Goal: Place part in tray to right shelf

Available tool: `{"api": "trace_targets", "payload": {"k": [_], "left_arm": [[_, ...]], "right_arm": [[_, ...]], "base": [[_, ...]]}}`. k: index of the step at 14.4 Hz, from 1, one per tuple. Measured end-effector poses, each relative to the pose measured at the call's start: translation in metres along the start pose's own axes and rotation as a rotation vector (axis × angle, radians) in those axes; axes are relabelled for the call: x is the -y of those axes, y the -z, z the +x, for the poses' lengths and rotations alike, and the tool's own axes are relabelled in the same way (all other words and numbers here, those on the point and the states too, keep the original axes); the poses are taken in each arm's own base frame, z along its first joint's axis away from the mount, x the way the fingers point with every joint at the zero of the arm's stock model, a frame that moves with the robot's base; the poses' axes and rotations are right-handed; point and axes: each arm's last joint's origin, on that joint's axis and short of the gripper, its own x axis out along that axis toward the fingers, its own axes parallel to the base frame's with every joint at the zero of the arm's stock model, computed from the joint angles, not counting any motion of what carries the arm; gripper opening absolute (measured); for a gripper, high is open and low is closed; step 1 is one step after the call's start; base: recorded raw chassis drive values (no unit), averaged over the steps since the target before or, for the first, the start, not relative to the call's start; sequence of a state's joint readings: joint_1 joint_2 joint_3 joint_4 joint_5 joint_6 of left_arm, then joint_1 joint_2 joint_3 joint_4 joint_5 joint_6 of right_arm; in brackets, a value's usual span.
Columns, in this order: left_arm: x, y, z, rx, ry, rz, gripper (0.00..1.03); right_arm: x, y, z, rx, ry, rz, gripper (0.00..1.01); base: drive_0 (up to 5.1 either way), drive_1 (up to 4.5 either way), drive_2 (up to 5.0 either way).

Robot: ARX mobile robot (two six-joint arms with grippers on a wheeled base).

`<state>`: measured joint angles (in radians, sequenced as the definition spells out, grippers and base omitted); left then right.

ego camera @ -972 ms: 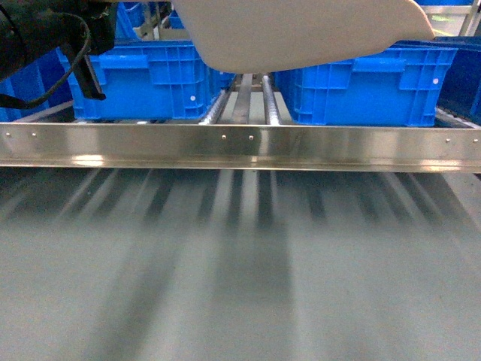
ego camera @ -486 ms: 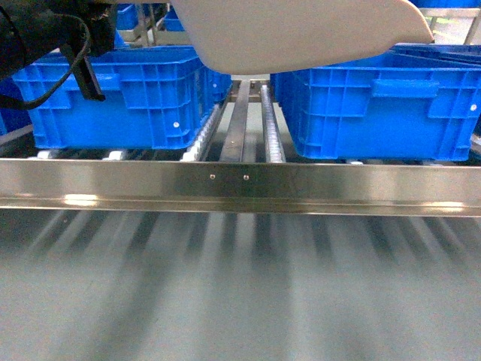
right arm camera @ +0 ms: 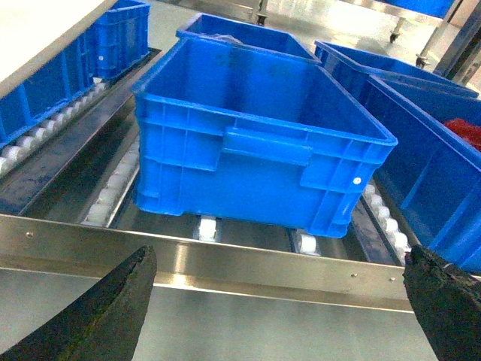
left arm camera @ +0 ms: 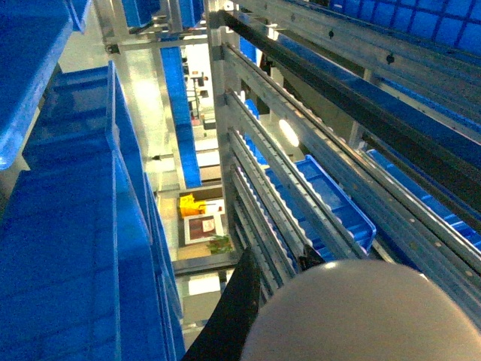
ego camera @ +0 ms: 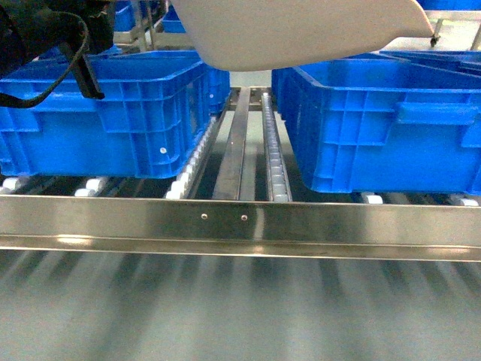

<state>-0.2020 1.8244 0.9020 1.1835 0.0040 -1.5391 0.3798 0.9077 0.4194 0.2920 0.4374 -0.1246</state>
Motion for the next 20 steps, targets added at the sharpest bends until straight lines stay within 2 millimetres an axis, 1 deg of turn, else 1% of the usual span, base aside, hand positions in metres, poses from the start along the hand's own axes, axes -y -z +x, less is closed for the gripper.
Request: {"api": "trace_targets", "payload": {"k": [20], "left_arm": [[-0.0002, 0.0, 0.0, 0.0, -0.002, 0.0, 0.12]], "right_arm": [[0.0001, -0.0001, 0.0, 0.001, 0.0, 0.0, 0.98]], "base": [[0.1, 4.36, -4.2]]}}
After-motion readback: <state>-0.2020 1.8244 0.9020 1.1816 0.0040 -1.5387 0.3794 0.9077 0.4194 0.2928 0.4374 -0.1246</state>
